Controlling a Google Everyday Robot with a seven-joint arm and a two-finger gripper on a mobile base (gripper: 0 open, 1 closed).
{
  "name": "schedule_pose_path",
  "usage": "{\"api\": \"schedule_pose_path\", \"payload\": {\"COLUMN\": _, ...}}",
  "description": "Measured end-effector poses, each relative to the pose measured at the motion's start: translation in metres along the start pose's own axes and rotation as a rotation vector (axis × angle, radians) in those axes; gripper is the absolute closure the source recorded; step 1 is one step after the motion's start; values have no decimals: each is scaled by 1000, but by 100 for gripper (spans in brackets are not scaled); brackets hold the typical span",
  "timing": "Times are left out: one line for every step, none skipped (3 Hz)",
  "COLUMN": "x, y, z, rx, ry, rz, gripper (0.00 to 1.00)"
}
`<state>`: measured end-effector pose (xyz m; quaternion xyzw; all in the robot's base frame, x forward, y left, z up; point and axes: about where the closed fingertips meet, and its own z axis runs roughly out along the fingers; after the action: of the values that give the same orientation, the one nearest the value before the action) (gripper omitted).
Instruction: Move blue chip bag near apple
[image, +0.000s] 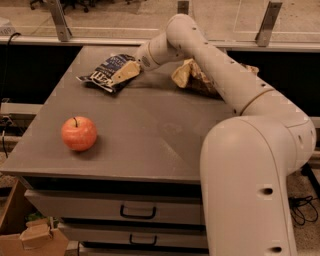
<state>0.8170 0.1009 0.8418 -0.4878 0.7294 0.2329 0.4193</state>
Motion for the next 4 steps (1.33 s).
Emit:
{"api": "schedule_pose_path", "payload": {"x": -2, "y": 1, "z": -7, "rx": 22, "ry": -1, "rz": 4, "gripper": 48}}
{"api": "schedule_pose_path", "payload": {"x": -8, "y": 6, "z": -23, "rx": 41, "ry": -22, "rz": -3, "gripper": 71}}
{"api": "schedule_pose_path", "payload": {"x": -32, "y": 19, "z": -62, "rx": 47, "ry": -76, "rz": -70, "gripper": 95}}
{"api": "schedule_pose_path", "payload": {"x": -44, "y": 47, "z": -82, "rx": -13, "ry": -85, "rz": -153, "gripper": 100}}
